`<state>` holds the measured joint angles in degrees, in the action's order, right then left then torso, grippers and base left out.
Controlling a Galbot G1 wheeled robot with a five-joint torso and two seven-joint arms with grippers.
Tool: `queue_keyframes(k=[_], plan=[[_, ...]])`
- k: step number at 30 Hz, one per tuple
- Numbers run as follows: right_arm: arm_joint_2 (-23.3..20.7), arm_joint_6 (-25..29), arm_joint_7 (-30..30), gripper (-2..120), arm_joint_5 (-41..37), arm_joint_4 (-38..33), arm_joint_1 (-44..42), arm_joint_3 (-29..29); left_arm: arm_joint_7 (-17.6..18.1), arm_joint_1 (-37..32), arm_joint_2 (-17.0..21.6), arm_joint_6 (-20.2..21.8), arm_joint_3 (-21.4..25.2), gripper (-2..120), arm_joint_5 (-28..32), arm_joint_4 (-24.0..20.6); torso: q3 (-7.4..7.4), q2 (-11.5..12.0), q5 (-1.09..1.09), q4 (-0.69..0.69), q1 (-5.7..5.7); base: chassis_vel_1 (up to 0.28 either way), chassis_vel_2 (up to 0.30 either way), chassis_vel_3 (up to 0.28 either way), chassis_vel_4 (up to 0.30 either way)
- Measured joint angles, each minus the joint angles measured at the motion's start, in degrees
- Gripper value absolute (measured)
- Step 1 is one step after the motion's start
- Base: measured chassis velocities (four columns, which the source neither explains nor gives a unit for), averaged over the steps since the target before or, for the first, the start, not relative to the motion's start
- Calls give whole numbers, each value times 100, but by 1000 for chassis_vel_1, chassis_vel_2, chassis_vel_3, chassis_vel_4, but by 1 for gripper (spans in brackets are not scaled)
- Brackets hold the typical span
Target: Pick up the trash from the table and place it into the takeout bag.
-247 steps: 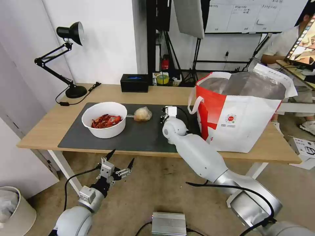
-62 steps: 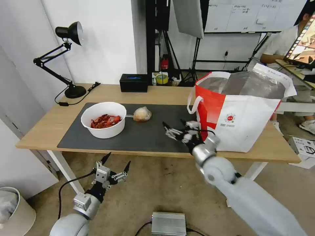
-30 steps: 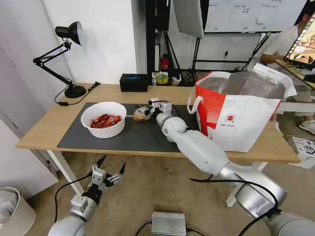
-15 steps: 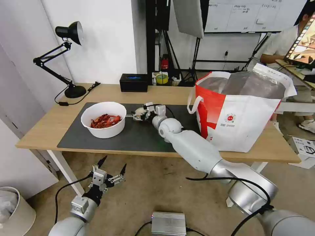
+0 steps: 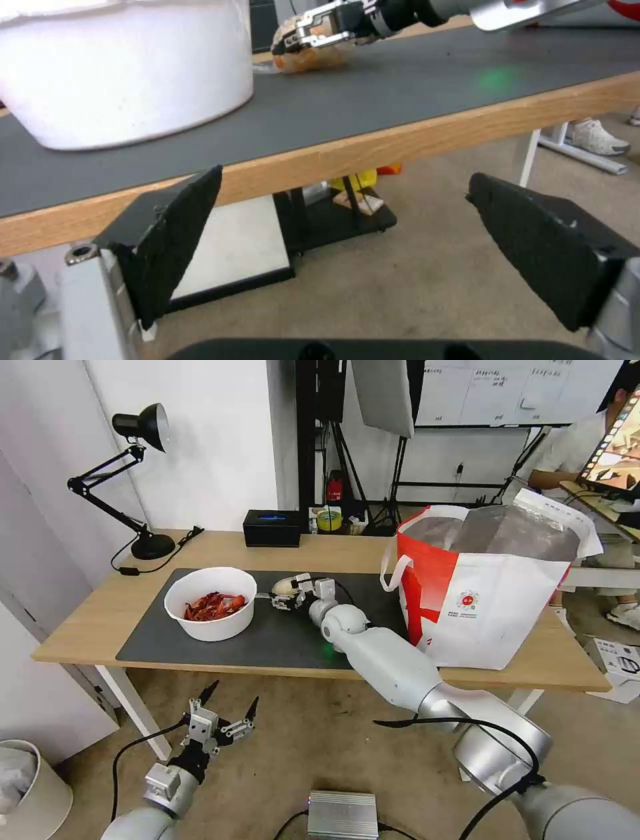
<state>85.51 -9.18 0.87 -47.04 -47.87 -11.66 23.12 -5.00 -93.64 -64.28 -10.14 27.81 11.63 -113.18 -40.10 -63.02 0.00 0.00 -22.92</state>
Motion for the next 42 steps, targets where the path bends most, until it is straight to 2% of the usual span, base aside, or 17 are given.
queue_keyframes(k=[2, 4, 5, 10, 13, 18, 20, 21, 23, 24, 27, 28, 31, 32, 36, 37, 42], plan=[[-6, 0, -3, 73, -2, -6, 0, 0, 0, -2, -9, -4, 0, 100, -4, 0, 0, 0, 0, 0, 0, 0, 0, 0, 0], [-35, -4, -24, 62, -6, -47, -4, 0, 0, -1, -23, -9, 0, 100, -8, 1, 0, 0, 0, 0, 0, 0, 0, 0, 0], [-35, -4, -24, 62, -6, -47, -4, 0, 0, -1, -23, -9, 0, 100, -8, 1, 0, 0, 0, 0, 0, 0, 0, 0, 0], [-202, -30, -195, 43, -138, -392, -77, 5, 0, 6, -31, -11, -12, 100, -16, -4, 0, 0, 0, 0, 0, 0, 0, 0, 0], [-527, -136, -518, 28, -377, -1077, -287, -56, 0, 25, -25, -13, -30, 100, -17, -15, 0, 0, 1, 1, 0, 0, 0, 0, 0], [-1044, -228, -812, 16, -587, -1944, -592, -188, 3, 43, -20, -14, -53, 100, -18, -30, 0, 0, 1, -2, 0, 0, 0, 0, 0], [-1547, -311, -985, 9, -736, -2835, -899, -298, 5, 46, -10, -14, -68, 100, -18, -42, 0, 0, 2, -2, 0, 0, 0, 0, 0], [-1547, -311, -985, 9, -736, -2835, -899, -298, 5, 46, -10, -14, -68, 100, -18, -42, 0, 0, 2, -2, 0, 0, 0, 0, 0], [-2017, -412, -1123, 6, -894, -3767, -1199, -394, 6, 53, 8, -15, -89, 100, -18, -61, 1, 0, 2, -1, 0, 0, 0, 0, 0], [-2017, -412, -1123, 6, -894, -3767, -1199, -394, 6, 53, 8, -15, -89, 100, -18, -61, 1, 0, 2, -1, 0, 0, 0, 0, 0], [-2618, -564, -1375, 6, -1051, -4906, -1604, -574, 10, 56, 56, -11, -117, 100, -8, -105, 1, -1, 2, -2, 0, 0, 0, 0, 0], [-2618, -564, -1375, 6, -1051, -4906, -1604, -574, 10, 56, 56, -11, -117, 100, -8, -105, 1, -1, 2, -2, 0, 0, 0, 0, 0], [-3066, -687, -1618, 6, -1224, -5843, -1955, -846, 17, 81, 87, 18, -147, 100, -4, -145, 1, -1, 2, -1, 0, 0, 0, 0, 0], [-3066, -687, -1618, 6, -1224, -5843, -1955, -846, 17, 81, 87, 18, -147, 100, -4, -145, 1, -1, 2, -1, 0, 0, 0, 0, 0], [-3618, -768, -1801, 6, -1419, -6778, -2469, -1496, 24, 46, 76, 44, -172, 100, -33, -175, 1, -1, 2, -1, 1, 0, 0, 0, 0], [-3618, -768, -1801, 6, -1419, -6778, -2469, -1496, 24, 46, 76, 44, -172, 100, -33, -175, 1, -1, 2, -1, 1, 0, 0, 0, 0], [-4272, -779, -2046, 5, -1734, -7355, -2536, -2242, 25, 14, 78, 37, -162, 100, -49, -174, 0, -1, 2, -2, 1, 0, 0, 0, 0]])
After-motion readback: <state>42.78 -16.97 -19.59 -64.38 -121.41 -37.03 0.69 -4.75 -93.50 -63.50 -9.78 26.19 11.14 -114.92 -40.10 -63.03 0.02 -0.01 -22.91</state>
